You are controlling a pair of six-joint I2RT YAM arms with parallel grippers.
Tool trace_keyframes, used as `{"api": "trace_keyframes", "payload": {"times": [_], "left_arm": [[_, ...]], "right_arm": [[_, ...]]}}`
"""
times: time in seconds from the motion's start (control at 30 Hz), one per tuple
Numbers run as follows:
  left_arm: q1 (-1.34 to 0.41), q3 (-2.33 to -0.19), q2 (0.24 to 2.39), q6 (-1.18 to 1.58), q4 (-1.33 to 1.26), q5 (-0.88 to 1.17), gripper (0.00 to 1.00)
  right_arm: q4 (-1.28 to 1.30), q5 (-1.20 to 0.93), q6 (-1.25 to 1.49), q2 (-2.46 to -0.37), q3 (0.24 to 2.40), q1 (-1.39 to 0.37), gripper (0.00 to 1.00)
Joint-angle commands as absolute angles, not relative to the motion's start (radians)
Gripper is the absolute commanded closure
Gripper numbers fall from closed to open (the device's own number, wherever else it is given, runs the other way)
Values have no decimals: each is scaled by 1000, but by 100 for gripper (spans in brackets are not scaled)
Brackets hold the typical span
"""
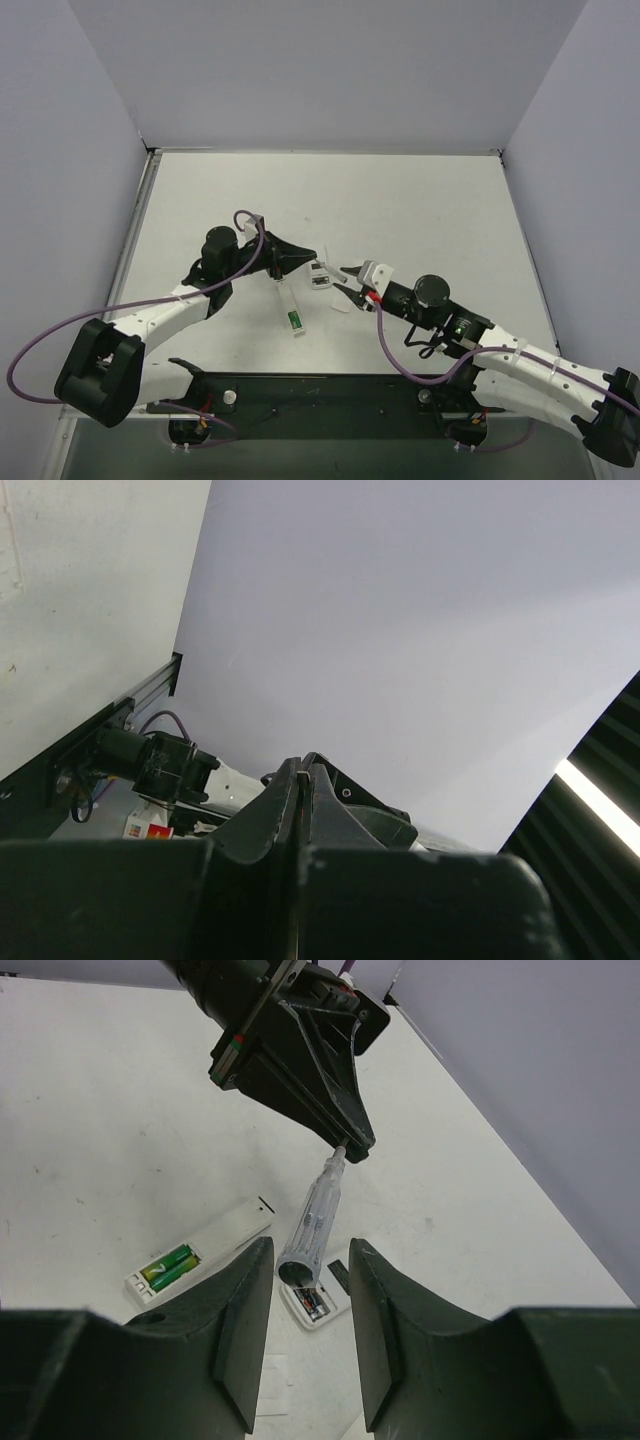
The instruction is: Unload the batteries from the remote control
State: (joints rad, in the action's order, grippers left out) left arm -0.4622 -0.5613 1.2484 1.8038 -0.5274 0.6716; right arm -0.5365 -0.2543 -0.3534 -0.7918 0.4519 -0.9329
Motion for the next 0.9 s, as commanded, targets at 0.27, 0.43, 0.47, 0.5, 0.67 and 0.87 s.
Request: {"api": "trace_keyframes", "payload": {"times": [0.27, 0.43, 0.47, 0.5, 0.67, 0.87], "left_arm": [[-465, -549, 1216, 1801, -543, 675, 100], [-468, -532, 1218, 1798, -549, 669, 100], [-468, -529, 1219, 1799, -549, 667, 100], [-468, -525, 1223, 1799, -552, 667, 100], [-469, -523, 1226, 1809, -572, 673, 100], [-465, -509, 1236, 1781, -618, 687, 84]], "right_arm": [[-646, -226, -370, -824, 508, -965, 67], [-667, -193, -371, -825, 505, -973, 67], [-667, -192, -373, -825, 506, -973, 67], [-667, -190, -374, -827, 508, -973, 68], [-658, -184, -377, -828, 511, -977, 90], [-644, -157, -365, -825, 515, -980, 100]]}}
